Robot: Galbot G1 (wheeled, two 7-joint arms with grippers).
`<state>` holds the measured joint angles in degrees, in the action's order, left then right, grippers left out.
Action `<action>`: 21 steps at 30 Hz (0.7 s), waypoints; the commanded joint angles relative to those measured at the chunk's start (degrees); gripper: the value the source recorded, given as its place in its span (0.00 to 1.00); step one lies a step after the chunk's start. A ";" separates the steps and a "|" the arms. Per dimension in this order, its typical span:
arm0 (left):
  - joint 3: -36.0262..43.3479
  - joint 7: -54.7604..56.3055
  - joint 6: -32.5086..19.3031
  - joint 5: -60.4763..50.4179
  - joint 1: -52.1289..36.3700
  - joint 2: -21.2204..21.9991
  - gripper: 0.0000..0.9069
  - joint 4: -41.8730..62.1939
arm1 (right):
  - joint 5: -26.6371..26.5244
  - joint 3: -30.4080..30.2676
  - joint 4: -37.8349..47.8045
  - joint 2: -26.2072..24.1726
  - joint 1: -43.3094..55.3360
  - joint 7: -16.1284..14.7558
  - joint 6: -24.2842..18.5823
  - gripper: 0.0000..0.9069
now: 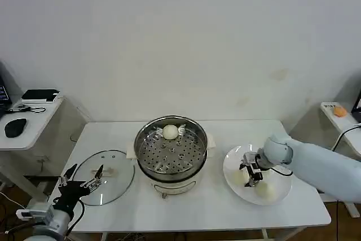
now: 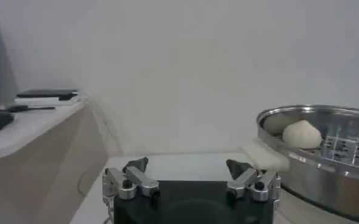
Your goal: Take steamed baozi put them in steamer then cover it.
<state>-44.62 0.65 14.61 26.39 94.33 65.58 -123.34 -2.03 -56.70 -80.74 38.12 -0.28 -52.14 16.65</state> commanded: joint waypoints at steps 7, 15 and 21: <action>-0.16 0.05 0.01 0.03 0.33 0.12 1.00 -0.79 | -0.85 -0.24 -2.23 -2.11 4.06 -1.62 -0.09 0.73; -0.10 0.02 -0.01 0.17 -0.01 -0.06 1.00 -1.00 | -5.08 -0.86 -7.12 -7.60 13.78 -1.93 0.29 0.73; 0.10 0.09 0.00 0.16 -0.49 0.02 1.00 -1.03 | -8.83 -2.59 -11.78 -11.21 20.50 -1.12 1.15 0.73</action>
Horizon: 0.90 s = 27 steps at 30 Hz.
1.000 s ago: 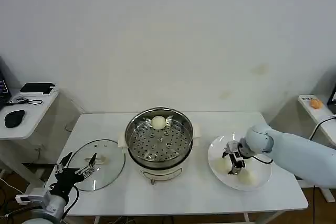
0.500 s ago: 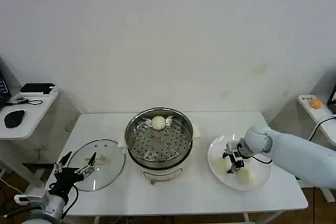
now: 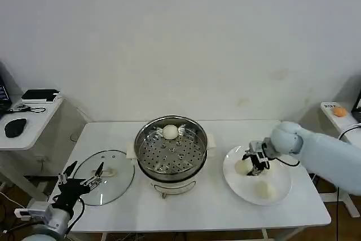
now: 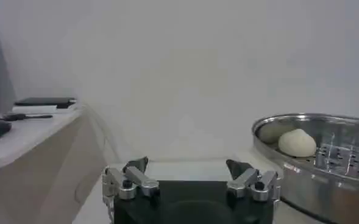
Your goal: Take steamed baozi put them in steamer then cover it.
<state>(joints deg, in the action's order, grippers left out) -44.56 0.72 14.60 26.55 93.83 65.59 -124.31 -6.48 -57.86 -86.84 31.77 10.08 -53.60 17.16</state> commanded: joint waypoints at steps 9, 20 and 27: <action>0.21 0.06 0.11 0.03 -0.71 -0.47 1.00 -0.08 | -14.86 -12.19 -7.40 2.07 29.82 2.83 4.84 0.74; 0.12 0.17 0.11 0.04 -2.09 -0.12 1.00 0.95 | -28.34 -14.66 -1.56 25.37 32.00 9.49 13.70 0.76; -0.72 0.29 0.08 0.00 -2.53 0.04 1.00 0.97 | -31.88 -12.57 6.68 38.92 26.34 12.19 16.61 0.76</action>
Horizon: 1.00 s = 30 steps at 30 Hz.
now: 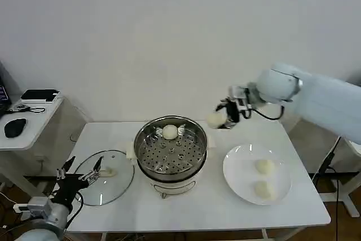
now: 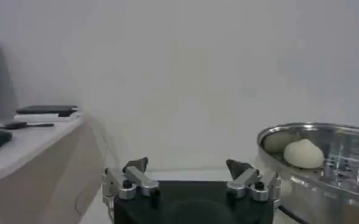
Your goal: Take steamed baozi put them in steamer then cover it.
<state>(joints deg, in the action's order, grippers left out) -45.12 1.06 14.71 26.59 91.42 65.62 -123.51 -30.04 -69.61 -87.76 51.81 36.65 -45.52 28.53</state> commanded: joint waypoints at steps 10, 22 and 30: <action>-0.38 -0.08 0.03 -0.06 -0.40 0.18 1.00 -0.63 | -7.98 -1.82 16.14 26.50 -8.75 5.00 8.17 0.76; -0.14 -0.10 -0.10 -0.32 -0.41 0.47 1.00 -0.35 | -3.96 -1.02 19.59 27.44 -13.59 5.16 7.48 0.76; -0.23 -0.18 -0.16 -0.27 -0.43 0.37 1.00 -0.30 | -3.90 -0.98 19.51 27.78 -13.87 5.20 7.44 0.76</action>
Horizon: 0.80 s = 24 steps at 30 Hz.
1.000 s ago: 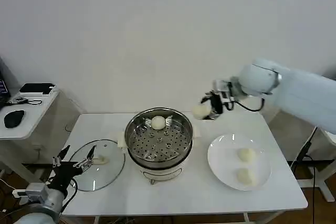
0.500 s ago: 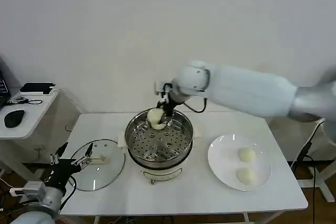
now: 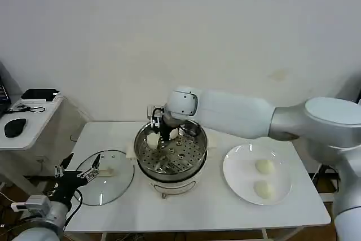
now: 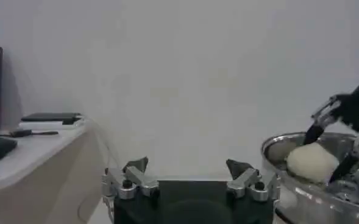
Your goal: Take steamed baozi put them in steamer then cover it.
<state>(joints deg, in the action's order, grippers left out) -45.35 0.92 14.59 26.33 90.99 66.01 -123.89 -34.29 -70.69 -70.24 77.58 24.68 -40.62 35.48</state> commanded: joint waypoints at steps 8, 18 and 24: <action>0.12 -0.08 -0.02 -0.02 -0.03 0.10 1.00 0.12 | 1.89 -0.30 1.93 1.84 -2.35 0.37 0.55 1.00; 0.19 -0.06 0.01 -0.08 0.07 0.22 1.00 -0.09 | 1.50 1.07 -3.79 -3.79 2.61 -1.04 0.31 1.00; 0.47 -0.08 0.03 -0.01 -0.04 0.12 1.00 0.08 | 2.87 0.20 -12.28 -15.05 9.83 -4.80 -1.05 1.00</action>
<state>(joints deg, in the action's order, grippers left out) -44.90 0.85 14.58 26.33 90.96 66.19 -123.87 -32.28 -70.18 -74.52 72.73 27.83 -42.49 35.14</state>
